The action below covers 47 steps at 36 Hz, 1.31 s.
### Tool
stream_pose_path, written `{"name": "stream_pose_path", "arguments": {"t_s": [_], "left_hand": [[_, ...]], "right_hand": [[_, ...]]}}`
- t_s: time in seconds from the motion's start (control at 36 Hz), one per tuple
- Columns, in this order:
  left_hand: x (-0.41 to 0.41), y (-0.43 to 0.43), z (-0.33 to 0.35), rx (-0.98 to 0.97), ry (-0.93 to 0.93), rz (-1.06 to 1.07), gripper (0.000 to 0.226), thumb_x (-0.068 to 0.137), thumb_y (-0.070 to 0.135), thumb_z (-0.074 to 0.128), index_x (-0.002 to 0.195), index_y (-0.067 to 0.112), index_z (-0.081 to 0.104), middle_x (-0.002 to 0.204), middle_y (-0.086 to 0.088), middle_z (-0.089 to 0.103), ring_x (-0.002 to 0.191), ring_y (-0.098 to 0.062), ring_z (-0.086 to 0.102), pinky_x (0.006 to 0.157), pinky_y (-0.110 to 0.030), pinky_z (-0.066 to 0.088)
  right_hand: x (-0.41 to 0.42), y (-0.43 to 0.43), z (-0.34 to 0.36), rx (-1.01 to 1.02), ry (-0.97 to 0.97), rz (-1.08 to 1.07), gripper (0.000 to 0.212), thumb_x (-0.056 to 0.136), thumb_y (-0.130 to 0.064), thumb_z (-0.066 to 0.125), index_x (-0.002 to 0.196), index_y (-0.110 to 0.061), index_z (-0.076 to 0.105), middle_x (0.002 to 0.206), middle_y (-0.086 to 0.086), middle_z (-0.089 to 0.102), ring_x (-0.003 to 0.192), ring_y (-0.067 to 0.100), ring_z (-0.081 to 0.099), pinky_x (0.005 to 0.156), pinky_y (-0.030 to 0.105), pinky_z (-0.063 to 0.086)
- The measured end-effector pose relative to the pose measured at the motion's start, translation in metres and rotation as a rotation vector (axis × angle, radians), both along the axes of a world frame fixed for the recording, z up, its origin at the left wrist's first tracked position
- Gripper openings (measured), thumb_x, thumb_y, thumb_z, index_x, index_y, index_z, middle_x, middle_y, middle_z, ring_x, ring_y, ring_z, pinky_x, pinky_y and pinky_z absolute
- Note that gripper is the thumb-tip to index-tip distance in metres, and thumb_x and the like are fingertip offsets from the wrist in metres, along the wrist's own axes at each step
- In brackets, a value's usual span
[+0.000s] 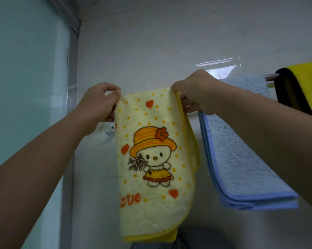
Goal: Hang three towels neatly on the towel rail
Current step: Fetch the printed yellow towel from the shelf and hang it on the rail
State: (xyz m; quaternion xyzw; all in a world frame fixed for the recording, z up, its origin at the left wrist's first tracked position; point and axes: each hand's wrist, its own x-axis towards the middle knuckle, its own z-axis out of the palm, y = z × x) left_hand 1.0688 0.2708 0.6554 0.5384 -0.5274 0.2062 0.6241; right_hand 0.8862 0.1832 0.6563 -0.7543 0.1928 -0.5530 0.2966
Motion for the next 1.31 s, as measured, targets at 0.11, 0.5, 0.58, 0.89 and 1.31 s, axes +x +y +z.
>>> {"name": "stream_pose_path", "arguments": {"t_s": [0.11, 0.5, 0.58, 0.89, 1.31], "left_hand": [[-0.002, -0.003, -0.006, 0.042, -0.085, -0.032, 0.012, 0.090, 0.027, 0.054, 0.084, 0.034, 0.061, 0.082, 0.004, 0.064, 0.068, -0.010, 0.063, 0.048, -0.020, 0.053], [0.003, -0.014, -0.009, 0.031, 0.073, -0.095, 0.017, 0.095, 0.024, 0.045, 0.096, 0.030, 0.061, 0.088, 0.001, 0.062, 0.073, -0.017, 0.058, 0.062, -0.029, 0.050], [0.003, -0.015, -0.011, 0.035, 0.095, -0.137, 0.017, 0.095, 0.024, 0.045, 0.100, 0.029, 0.060, 0.086, 0.002, 0.061, 0.069, -0.014, 0.058, 0.056, -0.025, 0.047], [0.005, -0.014, -0.013, 0.030, 0.066, -0.127, 0.013, 0.094, 0.029, 0.046, 0.099, 0.032, 0.059, 0.098, 0.000, 0.059, 0.076, -0.014, 0.058, 0.054, -0.025, 0.045], [0.003, -0.008, -0.033, 0.003, 0.120, -0.221, 0.042, 0.080, 0.023, 0.067, 0.116, 0.031, 0.046, 0.113, -0.002, 0.057, 0.086, -0.017, 0.062, 0.058, -0.027, 0.051]], "right_hand": [[-0.002, 0.000, -0.002, -0.011, -0.011, 0.028, 0.014, 0.089, -0.008, 0.053, 0.098, 0.002, 0.056, 0.080, 0.015, 0.059, 0.064, 0.024, 0.060, 0.053, 0.029, 0.055], [0.000, 0.002, -0.002, 0.038, -0.034, 0.040, 0.017, 0.092, -0.002, 0.044, 0.086, 0.005, 0.058, 0.068, 0.018, 0.057, 0.053, 0.024, 0.056, 0.040, 0.024, 0.051], [0.001, 0.000, -0.002, 0.030, -0.041, 0.059, 0.018, 0.092, -0.009, 0.050, 0.076, 0.000, 0.053, 0.066, 0.016, 0.055, 0.053, 0.024, 0.056, 0.043, 0.026, 0.052], [0.004, -0.004, 0.006, -0.133, 0.080, -0.095, 0.016, 0.086, -0.010, 0.055, 0.076, 0.002, 0.057, 0.067, 0.014, 0.064, 0.055, 0.024, 0.064, 0.055, 0.031, 0.057], [0.010, -0.008, -0.011, -0.055, -0.048, 0.046, 0.012, 0.092, -0.012, 0.040, 0.091, -0.003, 0.049, 0.080, 0.014, 0.052, 0.067, 0.027, 0.060, 0.058, 0.033, 0.058]]}}
